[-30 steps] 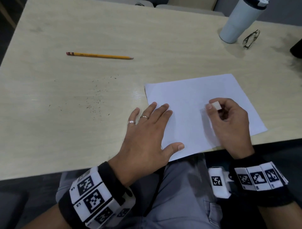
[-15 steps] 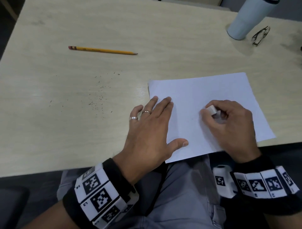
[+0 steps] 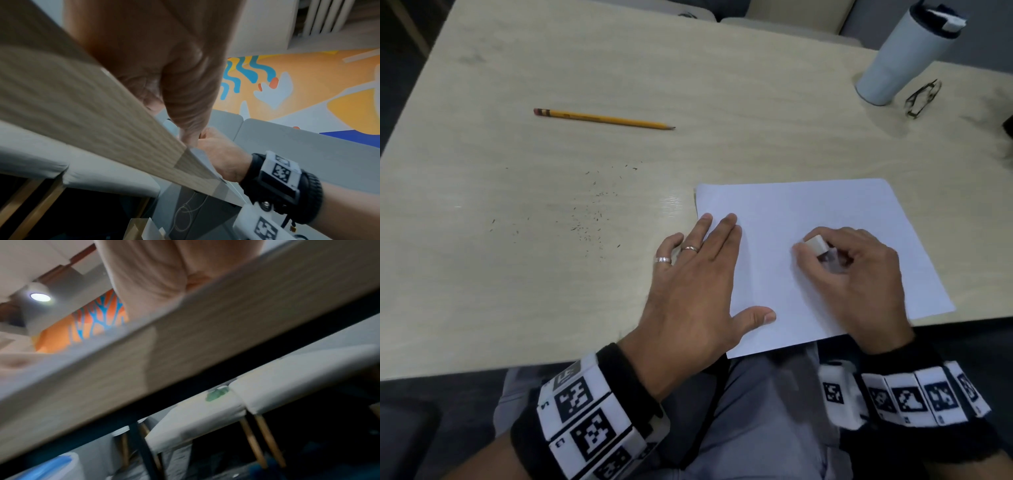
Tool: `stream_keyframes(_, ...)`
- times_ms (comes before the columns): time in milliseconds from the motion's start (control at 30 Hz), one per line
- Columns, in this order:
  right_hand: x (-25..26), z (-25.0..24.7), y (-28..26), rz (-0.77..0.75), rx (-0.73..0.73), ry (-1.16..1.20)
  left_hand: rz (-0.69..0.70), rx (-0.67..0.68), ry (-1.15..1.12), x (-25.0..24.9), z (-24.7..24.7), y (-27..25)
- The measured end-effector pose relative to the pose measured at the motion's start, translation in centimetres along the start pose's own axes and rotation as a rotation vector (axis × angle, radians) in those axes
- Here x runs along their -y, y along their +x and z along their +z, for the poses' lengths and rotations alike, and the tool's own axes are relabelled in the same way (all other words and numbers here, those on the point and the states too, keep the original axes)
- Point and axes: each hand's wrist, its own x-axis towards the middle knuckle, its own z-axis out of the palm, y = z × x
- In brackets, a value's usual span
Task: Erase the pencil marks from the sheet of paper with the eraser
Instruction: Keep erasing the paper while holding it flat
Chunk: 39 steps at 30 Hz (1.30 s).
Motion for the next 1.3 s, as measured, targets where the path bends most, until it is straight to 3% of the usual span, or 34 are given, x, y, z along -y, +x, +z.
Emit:
stream_keyframes(100, -0.2, -0.6, 0.4, 0.022, -0.071, -0.059, -0.001, 0.003, 0.001, -0.1, -0.1, 0.0)
stream_keyframes(200, 2.3, 0.7, -1.4, -0.105, -0.003, -0.052, -0.007, 0.009, 0.003, 0.0, -0.1, -0.1)
stream_keyframes(367, -0.6, -0.7, 0.6, 0.046, -0.074, -0.064, -0.005, 0.002, -0.003, 0.0, 0.0, 0.0)
stream_keyframes(500, 2.3, 0.7, -1.4, -0.112, 0.003, -0.041, -0.005, 0.004, -0.005, 0.1, 0.0, -0.1)
stream_keyframes(633, -0.2, -0.4, 0.7, 0.053, -0.057, -0.067, -0.002, 0.003, -0.008, 0.0, 0.0, 0.0)
stream_keyframes(800, 3.1, 0.7, -1.5, -0.13, 0.032, -0.067, -0.004, 0.005, -0.007, 0.0, 0.0, -0.2)
stream_keyframes(933, 0.0, -0.6, 0.8, 0.044, -0.015, -0.02, 0.0, 0.003, -0.004, -0.1, 0.0, 0.0)
stream_keyframes(1133, 3.4, 0.9, -1.5, -0.128, 0.063, -0.022, -0.001, 0.014, 0.006, 0.0, 0.1, -0.1)
stream_keyframes(1300, -0.8, -0.3, 1.1, 0.075, -0.086, -0.018, 0.0, 0.012, -0.009, -0.1, -0.1, 0.0)
